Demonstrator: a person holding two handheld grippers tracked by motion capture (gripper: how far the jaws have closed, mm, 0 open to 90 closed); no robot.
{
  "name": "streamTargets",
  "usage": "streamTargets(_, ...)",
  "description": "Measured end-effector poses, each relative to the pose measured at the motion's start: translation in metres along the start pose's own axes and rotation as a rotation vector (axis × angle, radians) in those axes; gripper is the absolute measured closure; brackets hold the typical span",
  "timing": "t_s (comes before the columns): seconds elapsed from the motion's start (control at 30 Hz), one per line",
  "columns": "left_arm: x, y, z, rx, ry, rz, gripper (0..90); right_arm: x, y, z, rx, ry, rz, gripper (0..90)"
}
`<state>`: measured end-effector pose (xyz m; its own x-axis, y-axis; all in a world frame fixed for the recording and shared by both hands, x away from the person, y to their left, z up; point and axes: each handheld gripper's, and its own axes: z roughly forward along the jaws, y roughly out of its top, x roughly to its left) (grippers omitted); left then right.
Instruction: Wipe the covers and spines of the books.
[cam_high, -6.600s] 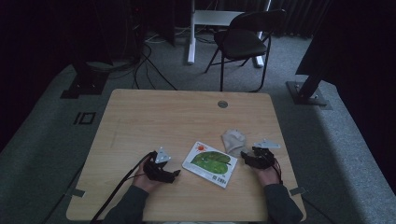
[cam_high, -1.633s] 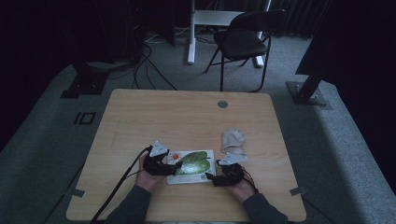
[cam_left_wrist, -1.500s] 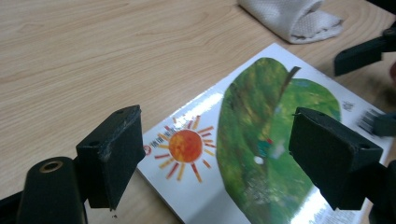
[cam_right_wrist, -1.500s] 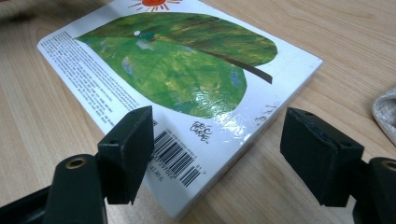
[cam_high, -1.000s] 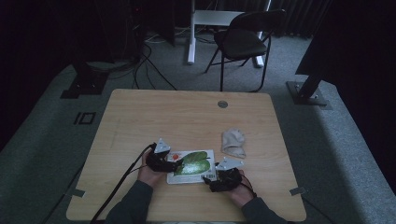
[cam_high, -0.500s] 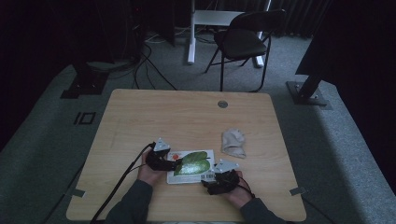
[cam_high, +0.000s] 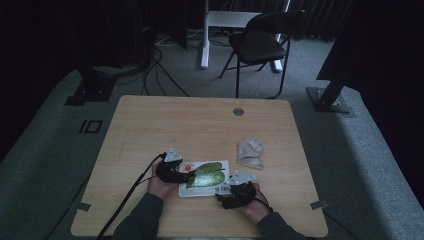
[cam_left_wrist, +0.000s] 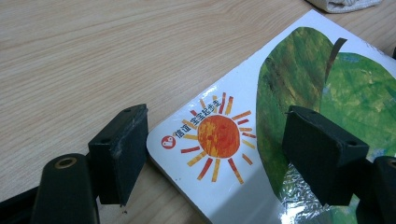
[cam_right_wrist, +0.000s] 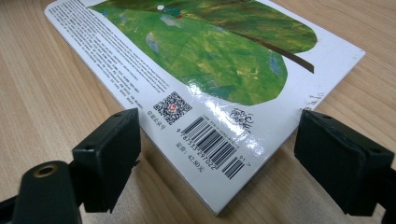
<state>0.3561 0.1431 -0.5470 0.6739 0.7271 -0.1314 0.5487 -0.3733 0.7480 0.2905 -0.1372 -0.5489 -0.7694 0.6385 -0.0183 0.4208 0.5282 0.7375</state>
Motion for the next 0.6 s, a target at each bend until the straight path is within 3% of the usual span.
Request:
streamTargets(0.2,0.0023,-0.0001,0.0006,0.006,-0.017,-0.021,23.6,0.0007,0.0000,0.0007,0.004,-0.001,0.000,13.6)
streamTargets(0.6,-0.0004,0.0012,-0.0024,0.012,-0.009,-0.017,23.9,-0.0001,-0.0006,0.0007,0.019,0.010,-0.015,12.0)
